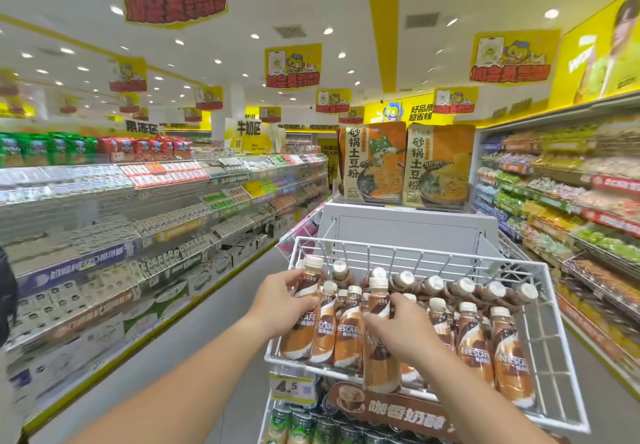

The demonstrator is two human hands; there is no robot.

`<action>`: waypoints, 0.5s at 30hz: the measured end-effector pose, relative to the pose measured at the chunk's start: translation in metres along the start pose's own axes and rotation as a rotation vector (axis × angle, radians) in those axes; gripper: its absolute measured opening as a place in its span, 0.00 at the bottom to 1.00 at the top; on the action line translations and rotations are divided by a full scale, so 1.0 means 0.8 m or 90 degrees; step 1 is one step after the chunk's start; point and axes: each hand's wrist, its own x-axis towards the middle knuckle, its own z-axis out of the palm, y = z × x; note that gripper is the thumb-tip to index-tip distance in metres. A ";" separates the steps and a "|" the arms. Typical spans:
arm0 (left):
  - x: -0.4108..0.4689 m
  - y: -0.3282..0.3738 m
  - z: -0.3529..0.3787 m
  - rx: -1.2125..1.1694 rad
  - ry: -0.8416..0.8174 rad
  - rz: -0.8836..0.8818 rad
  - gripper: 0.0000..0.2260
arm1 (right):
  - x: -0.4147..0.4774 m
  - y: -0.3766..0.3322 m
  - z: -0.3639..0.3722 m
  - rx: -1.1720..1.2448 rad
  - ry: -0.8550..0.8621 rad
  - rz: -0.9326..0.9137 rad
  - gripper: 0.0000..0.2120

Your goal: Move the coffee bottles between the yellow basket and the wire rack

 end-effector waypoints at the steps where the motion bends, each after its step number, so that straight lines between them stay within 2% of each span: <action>1: 0.011 -0.004 0.000 0.016 -0.004 0.005 0.30 | 0.007 0.000 0.005 -0.006 0.003 0.004 0.37; 7: 0.061 -0.030 0.008 0.092 -0.021 0.031 0.31 | 0.050 -0.003 0.040 -0.009 0.044 0.053 0.35; 9: 0.070 -0.039 0.016 0.093 -0.041 0.029 0.27 | 0.065 -0.005 0.053 -0.001 0.041 0.066 0.36; 12: 0.076 -0.057 0.024 0.107 -0.053 0.004 0.14 | 0.080 -0.007 0.074 -0.011 0.037 0.074 0.33; 15: 0.075 -0.071 0.036 0.139 -0.059 0.017 0.12 | 0.087 -0.005 0.092 -0.027 0.018 0.095 0.29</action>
